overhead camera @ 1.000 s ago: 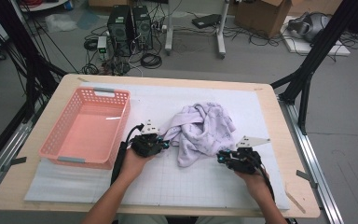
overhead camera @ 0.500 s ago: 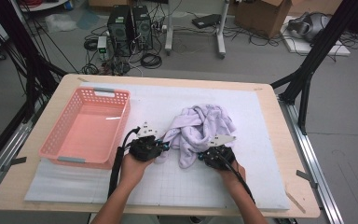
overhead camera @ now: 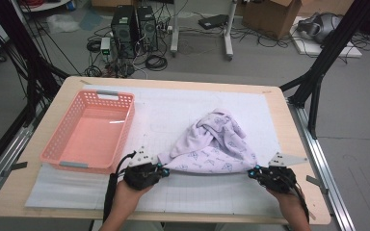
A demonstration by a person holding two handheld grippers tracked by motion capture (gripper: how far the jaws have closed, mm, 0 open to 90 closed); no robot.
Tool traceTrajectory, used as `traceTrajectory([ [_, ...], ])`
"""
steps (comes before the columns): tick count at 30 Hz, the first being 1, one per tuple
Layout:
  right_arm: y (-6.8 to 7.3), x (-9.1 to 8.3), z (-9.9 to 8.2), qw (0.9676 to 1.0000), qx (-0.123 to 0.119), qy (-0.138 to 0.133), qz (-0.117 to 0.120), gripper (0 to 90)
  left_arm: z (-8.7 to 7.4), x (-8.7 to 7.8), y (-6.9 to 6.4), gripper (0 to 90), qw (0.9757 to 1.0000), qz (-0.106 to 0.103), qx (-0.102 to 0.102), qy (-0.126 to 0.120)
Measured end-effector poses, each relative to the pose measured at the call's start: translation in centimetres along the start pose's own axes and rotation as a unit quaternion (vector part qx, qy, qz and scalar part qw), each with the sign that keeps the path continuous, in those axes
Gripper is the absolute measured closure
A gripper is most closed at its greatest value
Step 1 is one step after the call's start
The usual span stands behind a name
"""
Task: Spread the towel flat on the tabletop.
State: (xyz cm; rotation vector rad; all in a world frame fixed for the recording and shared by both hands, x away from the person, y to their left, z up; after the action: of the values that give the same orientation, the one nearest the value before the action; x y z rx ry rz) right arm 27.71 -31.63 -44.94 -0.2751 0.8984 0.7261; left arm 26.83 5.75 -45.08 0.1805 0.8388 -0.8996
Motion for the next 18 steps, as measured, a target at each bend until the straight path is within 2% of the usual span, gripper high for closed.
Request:
traceTrajectory([
  [2,-0.4,-0.6,-0.5,0.9999,0.014,-0.005,-0.006,87.1,-0.7,0.1,-0.8,85.2,0.9999,-0.015,0.005,0.005],
  [3,-0.6,-0.8,-0.8,0.9997,0.021,-0.006,-0.008,87.1,-0.7,0.1,-0.8,85.1,0.9999,-0.015,0.005,0.005],
  [4,-0.8,-1.1,-0.9,0.9997,0.019,-0.008,-0.013,86.9,-1.0,0.1,-1.0,83.6,0.9997,-0.021,0.007,0.008],
  [5,-0.7,-1.3,-1.0,0.9996,0.024,-0.013,-0.012,86.1,-1.1,0.1,-1.1,76.3,0.9996,-0.028,0.005,0.007],
  [6,-0.6,-1.5,-1.0,0.9994,0.025,-0.020,-0.013,84.8,-1.1,0.1,-1.1,63.5,0.9996,-0.028,0.005,0.007],
  [7,-0.5,-1.7,-0.9,0.9992,0.027,-0.024,-0.014,80.3,-0.7,0.0,-0.9,55.3,0.9997,-0.021,-0.006,0.005],
  [8,-0.4,-1.9,-0.8,0.9989,0.027,-0.033,-0.020,74.7,-0.7,0.0,-0.9,49.5,0.9997,-0.021,-0.006,0.005],
  [9,-0.4,-1.9,-0.8,0.9989,0.027,-0.033,-0.020,74.7,-0.4,-0.2,-0.9,49.5,1.0000,-0.003,0.004,0.004],
  [10,-0.4,-2.6,-0.4,0.9970,0.037,-0.062,-0.028,69.1,0.7,-0.3,-0.9,43.9,0.9998,0.000,0.019,-0.004],
  [11,-0.3,-3.0,-0.2,0.9960,0.043,-0.072,-0.033,68.0,0.7,-0.3,-0.9,42.8,0.9998,0.000,0.019,-0.004],
  [12,-0.4,-3.3,-0.1,0.9951,0.046,-0.080,-0.037,67.2,2.2,-0.2,-0.8,41.9,0.9995,-0.005,0.027,-0.015],
  [13,-0.4,-3.3,-0.1,0.9951,0.046,-0.080,-0.037,67.2,2.2,-0.2,-0.8,41.5,0.9995,-0.005,0.027,-0.015],
  [16,-0.5,-3.2,-0.1,0.9947,0.047,-0.082,-0.040,65.8,4.9,-0.2,-0.1,40.5,0.9988,-0.016,0.035,-0.029],
  [18,-1.1,-2.6,-0.2,0.9956,0.049,-0.071,-0.038,65.0,6.6,-0.4,0.2,39.3,0.9979,-0.028,0.039,-0.044],
])
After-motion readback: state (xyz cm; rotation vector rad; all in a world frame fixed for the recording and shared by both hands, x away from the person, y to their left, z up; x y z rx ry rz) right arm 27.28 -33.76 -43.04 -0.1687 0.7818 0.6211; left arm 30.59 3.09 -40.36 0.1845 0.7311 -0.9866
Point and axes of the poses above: each handheld gripper's, and its own axes: x roughly forward along the jaws, z roughly out of its top, y roughly to its left, the point moved 4 cm from there along x, roughly forward along the jaws, and after that the axes turned 15 degrees about y, right-handed, at the moved point
